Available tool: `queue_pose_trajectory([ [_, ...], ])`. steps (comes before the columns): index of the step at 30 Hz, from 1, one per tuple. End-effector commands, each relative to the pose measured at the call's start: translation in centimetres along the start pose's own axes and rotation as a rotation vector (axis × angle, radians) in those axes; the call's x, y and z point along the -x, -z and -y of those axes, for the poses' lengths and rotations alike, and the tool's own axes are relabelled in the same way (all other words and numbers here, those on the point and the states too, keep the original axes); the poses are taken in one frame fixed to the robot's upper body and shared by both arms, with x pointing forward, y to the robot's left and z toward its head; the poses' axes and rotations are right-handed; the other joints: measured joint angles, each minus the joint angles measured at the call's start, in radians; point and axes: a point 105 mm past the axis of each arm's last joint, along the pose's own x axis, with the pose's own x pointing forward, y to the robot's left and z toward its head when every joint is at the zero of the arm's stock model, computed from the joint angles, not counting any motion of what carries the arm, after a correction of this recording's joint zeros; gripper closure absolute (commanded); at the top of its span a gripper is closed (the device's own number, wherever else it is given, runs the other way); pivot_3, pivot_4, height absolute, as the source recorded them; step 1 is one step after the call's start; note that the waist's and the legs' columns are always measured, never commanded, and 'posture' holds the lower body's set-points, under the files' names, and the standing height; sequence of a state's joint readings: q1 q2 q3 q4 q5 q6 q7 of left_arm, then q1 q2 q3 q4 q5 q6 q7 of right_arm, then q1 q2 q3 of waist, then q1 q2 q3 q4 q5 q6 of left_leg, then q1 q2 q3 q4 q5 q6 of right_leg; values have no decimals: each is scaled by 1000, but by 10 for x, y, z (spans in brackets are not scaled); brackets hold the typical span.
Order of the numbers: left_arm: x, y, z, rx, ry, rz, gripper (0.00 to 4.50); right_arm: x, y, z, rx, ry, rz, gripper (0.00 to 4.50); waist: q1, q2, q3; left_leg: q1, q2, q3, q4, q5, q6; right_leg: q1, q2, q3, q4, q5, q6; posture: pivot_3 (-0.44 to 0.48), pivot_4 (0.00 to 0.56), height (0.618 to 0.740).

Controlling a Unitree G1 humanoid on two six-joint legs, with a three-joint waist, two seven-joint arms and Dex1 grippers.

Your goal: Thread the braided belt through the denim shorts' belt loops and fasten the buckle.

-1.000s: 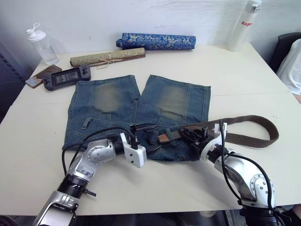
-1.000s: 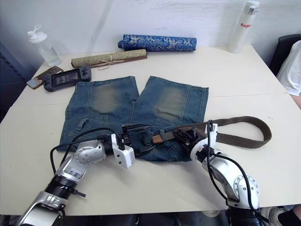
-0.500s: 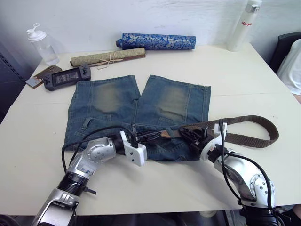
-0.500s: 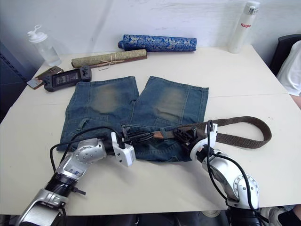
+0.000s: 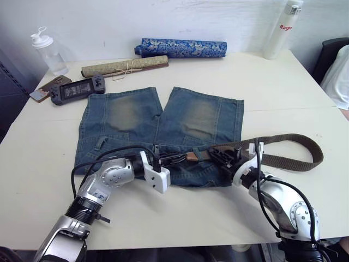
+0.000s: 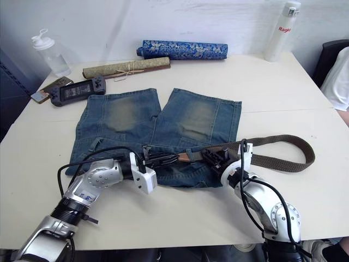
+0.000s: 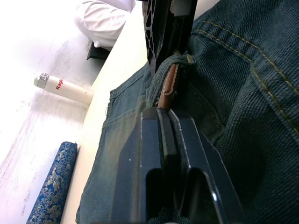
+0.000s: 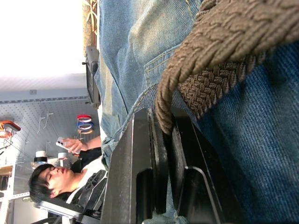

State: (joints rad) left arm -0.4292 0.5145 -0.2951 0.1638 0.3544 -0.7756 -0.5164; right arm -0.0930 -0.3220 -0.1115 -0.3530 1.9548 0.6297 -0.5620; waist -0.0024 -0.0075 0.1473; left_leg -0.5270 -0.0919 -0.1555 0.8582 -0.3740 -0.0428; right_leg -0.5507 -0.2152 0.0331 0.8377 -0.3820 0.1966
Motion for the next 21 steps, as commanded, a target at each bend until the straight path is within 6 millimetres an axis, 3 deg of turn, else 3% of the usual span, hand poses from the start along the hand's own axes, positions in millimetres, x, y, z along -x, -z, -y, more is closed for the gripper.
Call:
queue_pose_trajectory([
  [1,-1,0,-5,-37,5,-1,2389,0,8,-10,16,-41,-26,4500,0,0,0,0,0,0,0,0,0,0,0,0,0,0,0,0,150,637],
  [2,-1,-1,-5,-38,9,2,2044,0,8,-10,16,-41,-26,4500,0,0,0,0,0,0,0,0,0,0,0,0,0,0,0,0,150,637],
  [10,-6,-3,-3,-55,22,29,2044,1,7,-11,20,-40,-23,4500,0,0,0,0,0,0,0,0,0,0,0,0,0,0,0,0,150,637],
  [13,-8,-5,-4,-59,23,36,2851,1,7,-11,21,-39,-22,4500,0,0,0,0,0,0,0,0,0,0,0,0,0,0,0,0,150,637],
  [17,-8,-6,-4,-65,28,43,4419,1,8,-11,22,-38,-21,4500,1,0,0,0,0,0,0,0,0,0,0,0,0,0,0,0,150,637],
  [21,-6,-4,-4,-76,36,30,4419,2,8,-11,28,-35,-20,4500,0,0,0,0,0,0,0,0,0,0,0,0,0,0,0,0,150,637],
])
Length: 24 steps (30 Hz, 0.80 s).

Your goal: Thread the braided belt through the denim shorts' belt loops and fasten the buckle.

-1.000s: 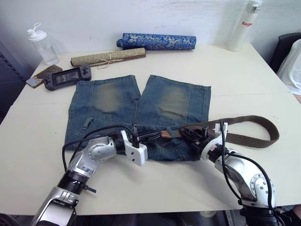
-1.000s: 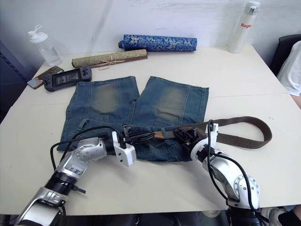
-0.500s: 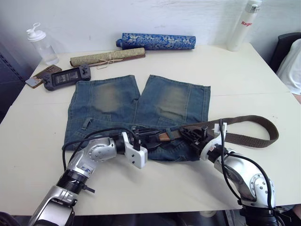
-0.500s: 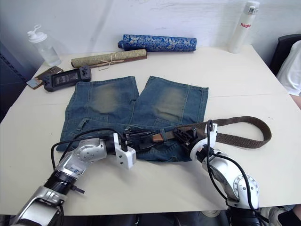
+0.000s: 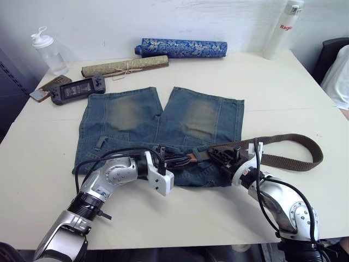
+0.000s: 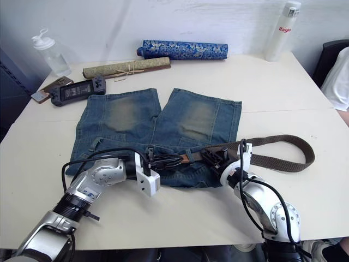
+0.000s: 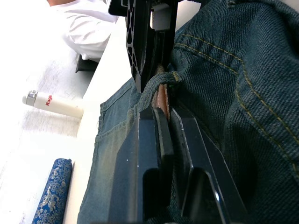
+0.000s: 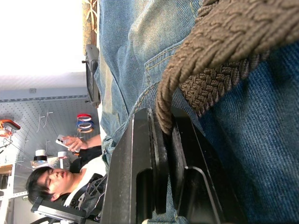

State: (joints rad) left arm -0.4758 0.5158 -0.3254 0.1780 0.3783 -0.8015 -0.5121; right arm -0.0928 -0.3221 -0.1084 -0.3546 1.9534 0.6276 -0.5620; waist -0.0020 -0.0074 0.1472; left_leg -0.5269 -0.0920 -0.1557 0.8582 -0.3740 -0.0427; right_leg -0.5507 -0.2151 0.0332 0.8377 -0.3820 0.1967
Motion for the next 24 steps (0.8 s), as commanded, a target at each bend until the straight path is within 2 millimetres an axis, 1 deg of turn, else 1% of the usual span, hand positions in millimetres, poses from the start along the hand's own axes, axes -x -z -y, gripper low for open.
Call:
queue_pose_trajectory([
  [1,2,0,-1,-25,7,-5,4419,3,7,-11,27,-37,-16,4500,0,0,0,0,0,0,0,0,0,0,0,0,0,0,0,0,150,637],
  [4,3,0,-2,-33,4,-10,4419,7,2,-17,32,-44,16,4500,0,0,0,0,0,0,0,0,0,0,0,0,0,0,0,0,150,637],
  [6,3,0,-3,-34,2,-9,4500,11,-2,-22,39,-58,40,3662,0,0,0,0,0,0,0,0,0,0,0,0,0,0,0,0,150,637],
  [7,3,0,-3,-34,2,-9,4500,15,-3,-27,50,-78,55,3384,1,0,0,0,0,0,0,0,0,0,0,0,0,0,0,0,150,637],
  [8,3,-1,-3,-33,1,-8,4500,19,-4,-34,78,-100,66,2997,1,0,0,0,0,0,0,0,0,0,0,0,0,0,0,0,150,637],
  [9,2,-1,-3,-33,0,-8,4500,22,-5,-38,97,-113,73,2464,1,0,0,0,0,0,0,0,0,0,0,0,0,0,0,0,150,637],
  [11,2,0,-4,-29,-3,-9,4500,34,-9,-50,198,-159,83,1532,1,0,0,0,0,0,0,0,0,0,0,0,0,0,0,0,150,637],
  [12,2,0,-4,-28,-3,-10,4500,38,-10,-53,236,-168,82,1532,1,0,0,0,0,0,0,0,0,0,0,0,0,0,0,0,150,637],
  [14,2,0,-5,-24,-8,-9,4500,47,-6,-50,482,-116,40,1532,3,0,0,-1,-1,0,0,0,0,0,0,0,-1,0,1,0,150,637],
  [16,1,1,-6,-24,-9,-7,4500,54,4,-40,712,-52,-39,1532,4,0,1,0,-1,0,0,0,0,1,0,-1,-2,0,1,0,150,637],
  [18,1,0,-7,-26,-8,-5,4500,56,11,-30,857,-2,-96,1532,4,0,1,0,0,0,-1,0,0,2,0,-1,-2,0,1,0,150,637],
  [21,1,0,-7,-24,-8,-2,4500,54,19,-20,964,32,-125,1532,3,-1,1,1,0,0,-2,0,0,2,0,-1,-3,0,2,0,150,637],
  [23,1,-1,-7,-26,-6,2,4500,50,25,-14,978,47,-134,1532,5,-2,2,1,0,0,-2,0,0,2,-1,-1,-4,1,3,0,150,637],
  [24,1,-1,-7,-28,-4,3,4500,48,26,-6,1008,82,-144,1532,6,-2,2,1,0,0,-2,0,0,2,-1,-1,-4,1,3,0,150,637],
])
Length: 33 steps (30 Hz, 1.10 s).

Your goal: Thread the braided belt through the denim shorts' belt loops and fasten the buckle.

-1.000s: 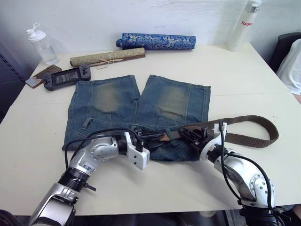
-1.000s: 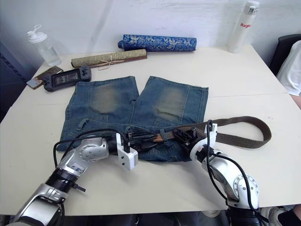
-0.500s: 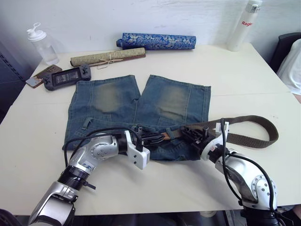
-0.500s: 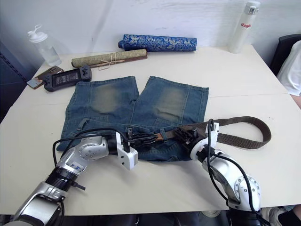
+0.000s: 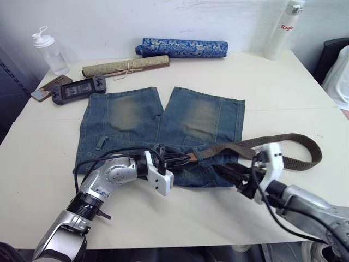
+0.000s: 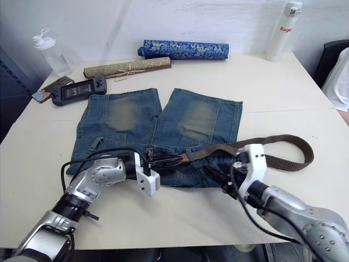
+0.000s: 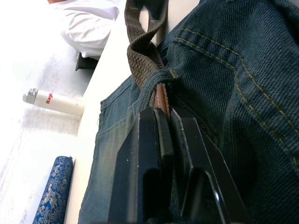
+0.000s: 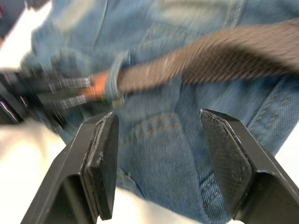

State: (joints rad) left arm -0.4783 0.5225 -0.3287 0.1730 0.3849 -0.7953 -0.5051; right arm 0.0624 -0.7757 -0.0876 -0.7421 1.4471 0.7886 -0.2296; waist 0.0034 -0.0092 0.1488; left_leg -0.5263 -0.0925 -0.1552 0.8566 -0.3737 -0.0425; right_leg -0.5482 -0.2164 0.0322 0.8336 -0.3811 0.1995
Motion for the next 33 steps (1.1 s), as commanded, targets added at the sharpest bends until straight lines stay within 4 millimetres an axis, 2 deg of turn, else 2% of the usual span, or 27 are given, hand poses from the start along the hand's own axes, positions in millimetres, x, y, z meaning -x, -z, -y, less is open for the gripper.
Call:
queue_pose_trajectory([
  [1,0,-2,-6,-21,-7,11,4500,-5,10,0,89,36,-22,1532,1,0,0,0,0,0,0,0,0,0,0,0,0,0,0,0,150,637],
  [2,0,-2,-6,-21,-8,12,4500,-6,13,3,112,60,-27,1532,2,0,0,0,0,0,0,0,0,0,0,0,-1,0,1,0,150,637],
  [5,0,-3,-7,-22,-8,13,4500,-9,17,9,201,93,-34,2285,2,-1,0,-1,-1,0,0,0,0,0,0,0,-2,1,1,0,150,637],
  [9,1,-2,-8,-26,-2,10,4500,-9,16,10,235,91,-15,4270,3,-1,1,0,-1,0,0,0,0,0,0,0,-2,1,2,0,150,637],
  [10,2,-2,-8,-28,-1,10,4500,-8,15,12,245,101,-7,4398,3,-1,1,0,-1,0,0,0,0,0,0,0,-2,1,2,0,150,637],
  [13,3,-3,-11,-51,-1,6,4500,-7,7,22,267,143,29,4398,4,-2,1,0,-1,0,0,0,0,0,0,0,-2,1,2,0,150,637],
  [18,6,-6,-26,-196,-17,-20,4500,6,-22,62,290,291,95,4398,16,-3,2,-1,-1,1,1,0,0,1,0,1,-2,2,3,0,150,637],
  [23,10,-16,-29,-336,-16,-6,4500,17,-50,99,321,370,85,4398,27,-3,2,-1,-2,1,1,1,-1,1,-1,1,-2,3,4,0,150,637],
  [33,18,-10,-33,-406,-40,-66,4500,15,-68,127,357,415,41,4398,23,-3,3,-2,-3,1,1,1,-1,1,-1,2,-3,3,5,0,150,637],
])
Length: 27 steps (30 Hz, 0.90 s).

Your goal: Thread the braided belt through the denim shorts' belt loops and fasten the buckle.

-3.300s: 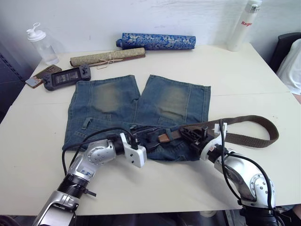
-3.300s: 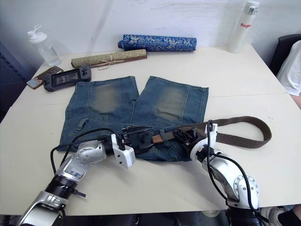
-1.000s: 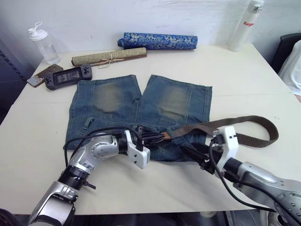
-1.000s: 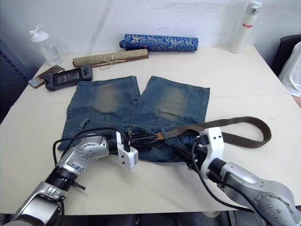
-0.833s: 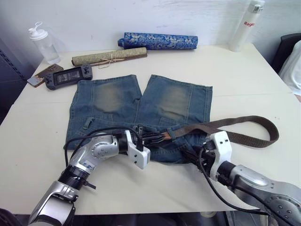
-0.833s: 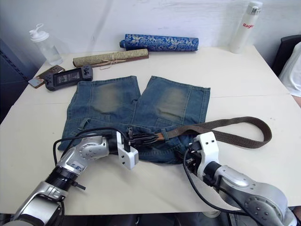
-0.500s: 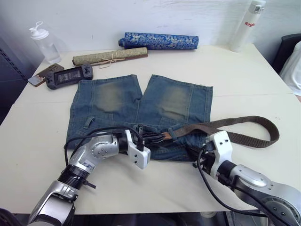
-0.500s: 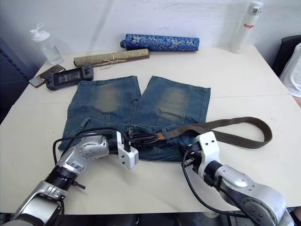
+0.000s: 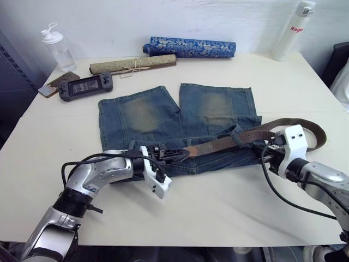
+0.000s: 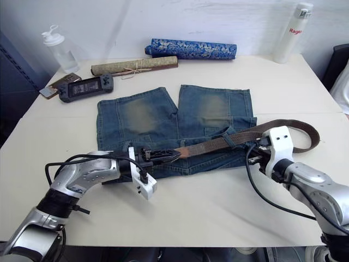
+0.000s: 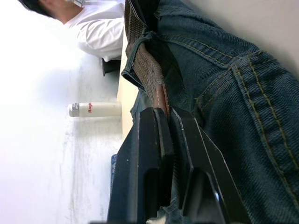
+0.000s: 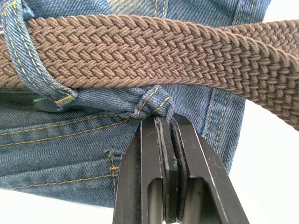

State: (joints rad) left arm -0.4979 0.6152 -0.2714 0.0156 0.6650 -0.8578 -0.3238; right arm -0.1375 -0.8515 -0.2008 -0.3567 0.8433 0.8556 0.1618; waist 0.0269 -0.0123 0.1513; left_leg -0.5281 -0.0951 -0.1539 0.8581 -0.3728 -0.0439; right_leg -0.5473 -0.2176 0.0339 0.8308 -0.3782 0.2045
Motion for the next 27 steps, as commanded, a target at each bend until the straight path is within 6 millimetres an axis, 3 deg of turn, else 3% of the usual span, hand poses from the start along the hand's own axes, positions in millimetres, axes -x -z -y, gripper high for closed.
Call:
queue_pose_trajectory([
  [1,6,3,-8,-26,-35,-29,4500,0,-12,20,27,90,29,4398,1,0,0,0,0,0,0,0,0,0,0,0,0,0,0,0,150,637],
  [7,5,2,-6,-15,-33,-27,4500,-2,-17,34,70,141,34,4398,1,0,0,-1,0,0,0,0,0,0,0,0,0,0,0,0,150,637],
  [14,3,4,-7,-14,-44,-36,4500,4,-27,16,-61,53,78,4398,0,0,0,-1,0,0,0,0,-1,0,0,0,0,0,0,0,150,637],
  [17,2,4,-7,-7,-49,-41,4500,16,-39,14,-173,29,130,3560,0,0,0,-1,0,-1,0,0,-1,-1,0,0,0,0,0,0,150,637],
  [20,2,5,-8,-3,-55,-47,4500,35,-57,9,-263,-48,190,2095,0,0,0,-1,0,-1,0,0,-1,-1,0,0,0,0,0,0,150,637],
  [23,2,7,-10,-3,-67,-55,4500,54,-76,-20,-392,-270,244,718,0,0,0,-1,0,0,0,0,-1,-1,0,0,0,0,0,0,150,637],
  [25,2,7,-14,1,-94,-59,4500,59,-77,-47,-518,-420,229,718,-1,0,0,-2,1,0,0,0,0,-2,0,0,1,0,0,0,150,637],
  [27,3,7,-19,9,-125,-60,4500,52,-71,-66,-661,-483,230,718,-4,-2,0,-3,3,0,2,0,0,-2,-1,0,2,0,-1,0,150,637],
])
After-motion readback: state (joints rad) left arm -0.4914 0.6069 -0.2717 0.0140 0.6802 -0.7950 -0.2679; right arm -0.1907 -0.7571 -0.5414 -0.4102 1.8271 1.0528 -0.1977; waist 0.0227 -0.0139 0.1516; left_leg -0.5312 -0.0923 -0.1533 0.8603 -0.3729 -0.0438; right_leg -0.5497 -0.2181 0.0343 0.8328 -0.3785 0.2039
